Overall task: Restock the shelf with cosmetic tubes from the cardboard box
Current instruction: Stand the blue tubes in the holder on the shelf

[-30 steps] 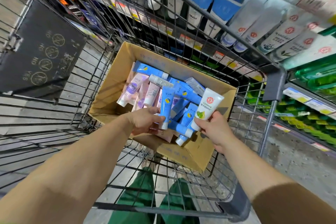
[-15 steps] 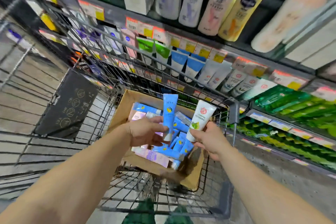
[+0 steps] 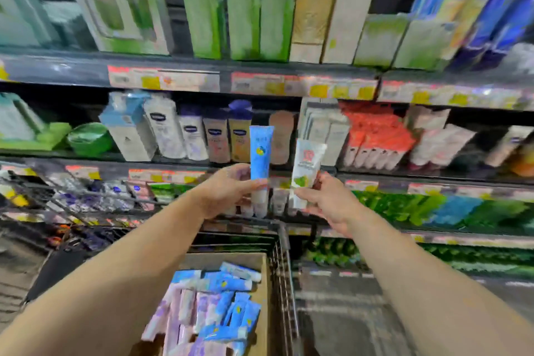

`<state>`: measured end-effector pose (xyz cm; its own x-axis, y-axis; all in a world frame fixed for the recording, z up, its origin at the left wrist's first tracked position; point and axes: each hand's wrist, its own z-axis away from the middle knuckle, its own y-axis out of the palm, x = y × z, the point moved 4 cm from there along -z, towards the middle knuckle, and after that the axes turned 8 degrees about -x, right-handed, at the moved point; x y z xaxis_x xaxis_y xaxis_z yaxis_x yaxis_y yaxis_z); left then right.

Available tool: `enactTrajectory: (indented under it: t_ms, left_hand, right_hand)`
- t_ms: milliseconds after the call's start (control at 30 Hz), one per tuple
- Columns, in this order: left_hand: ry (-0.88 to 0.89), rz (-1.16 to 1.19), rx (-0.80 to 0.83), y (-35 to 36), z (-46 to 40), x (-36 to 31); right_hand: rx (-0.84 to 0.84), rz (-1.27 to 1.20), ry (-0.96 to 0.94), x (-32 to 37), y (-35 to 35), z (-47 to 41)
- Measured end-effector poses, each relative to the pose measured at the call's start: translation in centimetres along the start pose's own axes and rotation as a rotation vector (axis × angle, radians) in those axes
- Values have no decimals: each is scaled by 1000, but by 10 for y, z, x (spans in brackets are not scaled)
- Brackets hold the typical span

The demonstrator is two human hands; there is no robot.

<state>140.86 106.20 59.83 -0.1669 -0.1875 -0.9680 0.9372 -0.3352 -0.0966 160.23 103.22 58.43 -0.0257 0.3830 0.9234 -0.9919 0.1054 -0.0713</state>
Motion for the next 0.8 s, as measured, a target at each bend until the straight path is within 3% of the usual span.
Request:
enactTrajectory:
  t_ms: [267,500,800]
  left_hand:
    - [81,-14,-8,228,-35,-81]
    - [150,47,173,440,-60,-160]
    - [297,-17,341,607,-99,-233]
  right_hand:
    - [-93,-108,-98,23,-239,33]
    - [-302,-105,-196,46,-453,96]
    - [-572,-161,-278,42,-631,136]
